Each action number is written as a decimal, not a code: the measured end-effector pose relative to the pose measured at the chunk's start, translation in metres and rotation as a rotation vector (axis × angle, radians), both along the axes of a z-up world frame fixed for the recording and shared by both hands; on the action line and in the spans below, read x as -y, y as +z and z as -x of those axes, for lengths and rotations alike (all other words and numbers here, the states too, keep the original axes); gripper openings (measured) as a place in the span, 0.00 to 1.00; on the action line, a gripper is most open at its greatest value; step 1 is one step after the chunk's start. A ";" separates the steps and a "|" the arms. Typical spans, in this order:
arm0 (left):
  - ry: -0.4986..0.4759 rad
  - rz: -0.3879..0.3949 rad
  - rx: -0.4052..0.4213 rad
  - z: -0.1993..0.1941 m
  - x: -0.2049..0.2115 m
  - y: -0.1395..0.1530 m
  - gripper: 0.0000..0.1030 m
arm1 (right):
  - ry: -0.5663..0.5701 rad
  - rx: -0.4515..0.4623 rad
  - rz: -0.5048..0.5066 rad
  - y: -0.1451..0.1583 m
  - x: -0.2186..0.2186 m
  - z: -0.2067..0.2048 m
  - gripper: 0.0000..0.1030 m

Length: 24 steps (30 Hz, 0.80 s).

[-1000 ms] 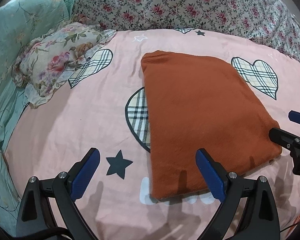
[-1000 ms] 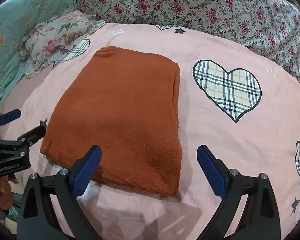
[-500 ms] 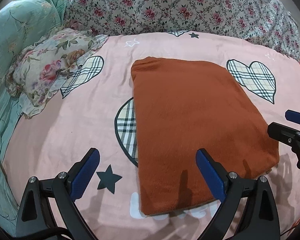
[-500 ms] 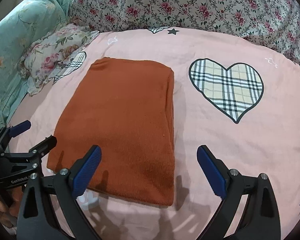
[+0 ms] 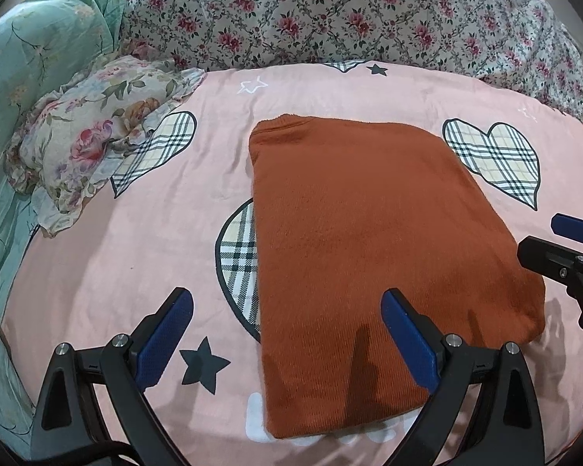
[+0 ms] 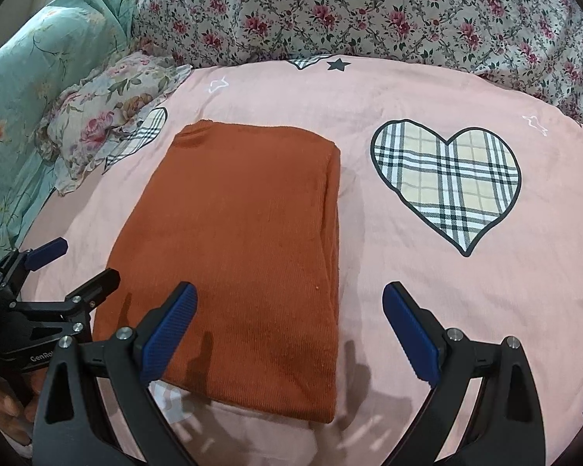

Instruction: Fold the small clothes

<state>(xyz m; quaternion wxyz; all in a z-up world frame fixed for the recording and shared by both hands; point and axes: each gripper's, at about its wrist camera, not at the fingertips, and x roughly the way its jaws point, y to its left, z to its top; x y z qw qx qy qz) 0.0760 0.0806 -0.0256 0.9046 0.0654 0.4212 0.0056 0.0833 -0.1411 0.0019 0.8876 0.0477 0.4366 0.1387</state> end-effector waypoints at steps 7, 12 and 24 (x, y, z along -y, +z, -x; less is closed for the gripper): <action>0.010 0.006 -0.005 -0.005 -0.001 -0.002 0.95 | 0.005 -0.004 0.001 -0.002 -0.002 -0.006 0.94; 0.013 0.007 -0.005 -0.006 -0.001 -0.002 0.95 | 0.005 -0.007 -0.005 -0.004 -0.002 -0.010 0.94; 0.015 0.006 -0.004 -0.015 -0.001 -0.001 0.96 | 0.005 -0.006 -0.004 -0.004 -0.002 -0.013 0.94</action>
